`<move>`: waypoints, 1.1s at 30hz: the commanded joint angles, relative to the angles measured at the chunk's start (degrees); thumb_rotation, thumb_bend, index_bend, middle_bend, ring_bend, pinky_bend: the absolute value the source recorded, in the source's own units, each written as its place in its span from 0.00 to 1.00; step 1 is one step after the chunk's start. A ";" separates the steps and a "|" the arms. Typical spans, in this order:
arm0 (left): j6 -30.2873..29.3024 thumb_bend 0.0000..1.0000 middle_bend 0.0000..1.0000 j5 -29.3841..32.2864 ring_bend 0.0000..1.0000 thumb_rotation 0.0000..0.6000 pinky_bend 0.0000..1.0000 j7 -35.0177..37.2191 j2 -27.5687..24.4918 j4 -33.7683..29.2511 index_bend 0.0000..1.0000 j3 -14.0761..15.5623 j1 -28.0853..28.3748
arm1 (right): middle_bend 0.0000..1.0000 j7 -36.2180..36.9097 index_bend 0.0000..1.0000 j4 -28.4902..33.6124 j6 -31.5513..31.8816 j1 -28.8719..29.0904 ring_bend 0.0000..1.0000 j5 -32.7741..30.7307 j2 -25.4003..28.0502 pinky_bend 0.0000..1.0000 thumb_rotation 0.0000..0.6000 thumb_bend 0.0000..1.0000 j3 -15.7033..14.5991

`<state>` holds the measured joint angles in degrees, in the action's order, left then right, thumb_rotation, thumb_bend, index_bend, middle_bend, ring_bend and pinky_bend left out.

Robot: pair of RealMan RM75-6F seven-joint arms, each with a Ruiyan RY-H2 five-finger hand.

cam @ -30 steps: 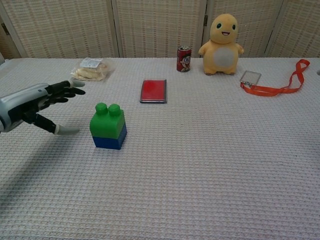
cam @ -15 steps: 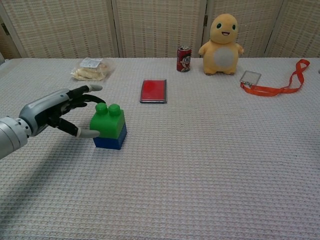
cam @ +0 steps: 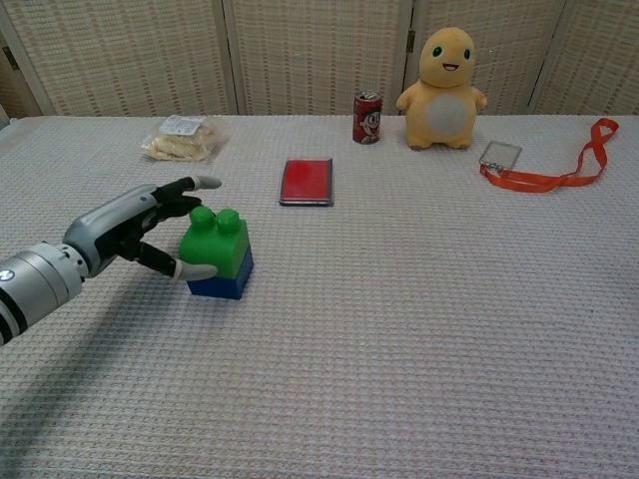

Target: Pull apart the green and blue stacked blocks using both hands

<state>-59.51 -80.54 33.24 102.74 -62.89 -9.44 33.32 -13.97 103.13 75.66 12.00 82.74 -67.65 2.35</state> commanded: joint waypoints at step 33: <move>-15.66 0.39 0.87 -1.42 0.33 1.00 0.00 0.90 -0.67 -9.58 0.57 -0.76 -5.98 | 0.00 20.24 0.00 -7.28 -8.45 6.40 0.00 8.67 -3.56 0.00 1.00 0.36 -2.04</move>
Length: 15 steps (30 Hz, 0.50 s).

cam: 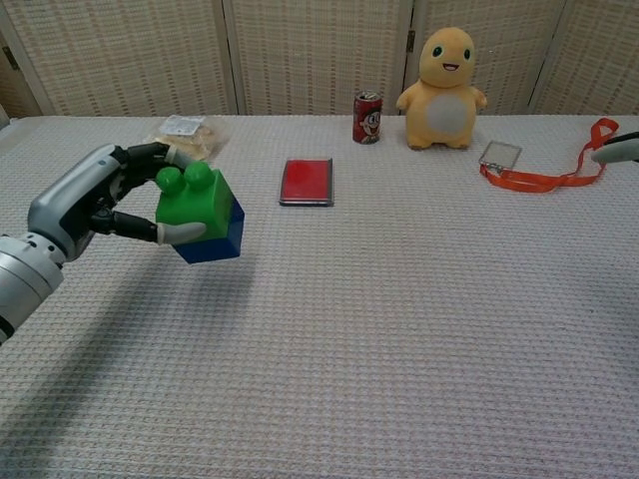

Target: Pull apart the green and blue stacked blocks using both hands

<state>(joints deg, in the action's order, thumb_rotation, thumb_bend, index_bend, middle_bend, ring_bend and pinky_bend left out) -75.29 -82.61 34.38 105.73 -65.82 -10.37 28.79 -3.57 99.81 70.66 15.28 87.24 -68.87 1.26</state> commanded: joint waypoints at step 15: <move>0.78 0.39 0.87 3.58 0.33 1.00 0.00 -3.66 -7.03 -19.35 0.58 -0.98 -3.31 | 0.00 55.04 0.00 -21.36 -8.44 14.45 0.00 10.02 -18.49 0.00 1.00 0.36 -1.00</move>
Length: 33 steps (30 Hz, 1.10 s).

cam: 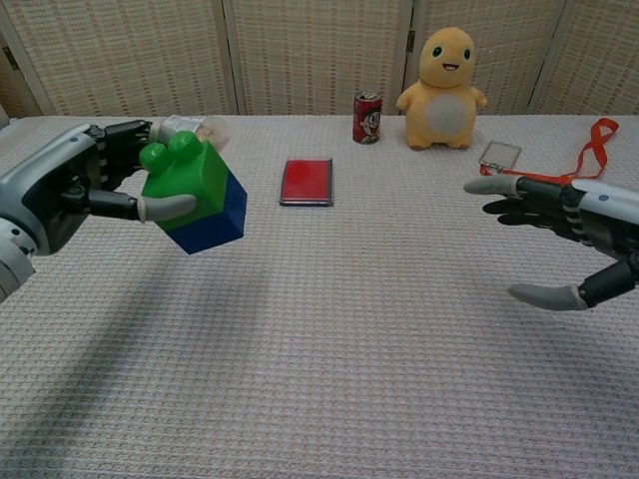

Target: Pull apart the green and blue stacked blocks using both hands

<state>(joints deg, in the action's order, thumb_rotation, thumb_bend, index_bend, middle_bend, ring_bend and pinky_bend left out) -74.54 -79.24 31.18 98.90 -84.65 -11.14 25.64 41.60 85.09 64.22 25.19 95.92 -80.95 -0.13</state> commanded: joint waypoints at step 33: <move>1.42 0.40 0.87 3.78 0.33 1.00 0.00 -4.03 0.50 -6.42 0.55 -2.63 -0.95 | 0.02 21.45 0.00 -19.03 -11.20 17.38 0.00 -11.61 -28.46 0.00 1.00 0.36 11.67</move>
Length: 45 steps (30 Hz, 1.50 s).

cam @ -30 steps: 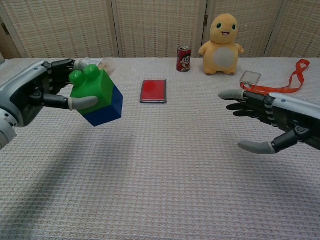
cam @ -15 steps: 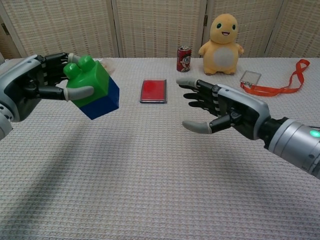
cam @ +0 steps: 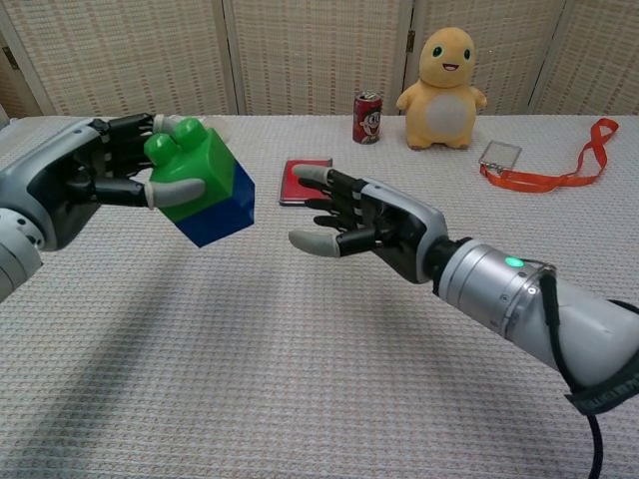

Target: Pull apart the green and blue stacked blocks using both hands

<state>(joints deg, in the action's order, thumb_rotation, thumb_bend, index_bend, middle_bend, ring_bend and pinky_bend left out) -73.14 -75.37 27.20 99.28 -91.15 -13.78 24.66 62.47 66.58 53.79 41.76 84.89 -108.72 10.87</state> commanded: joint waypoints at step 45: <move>2.85 0.40 0.87 -0.01 0.33 1.00 0.00 2.42 0.22 2.19 0.56 -0.38 0.31 | 0.18 -4.13 0.28 0.52 -3.59 5.07 0.10 -4.60 -4.87 0.00 1.00 0.36 3.34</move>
<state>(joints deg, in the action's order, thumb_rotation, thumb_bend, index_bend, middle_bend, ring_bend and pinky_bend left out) -70.27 -75.38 29.61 99.51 -88.96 -14.17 24.97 58.33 67.11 50.15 46.88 80.26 -113.57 14.24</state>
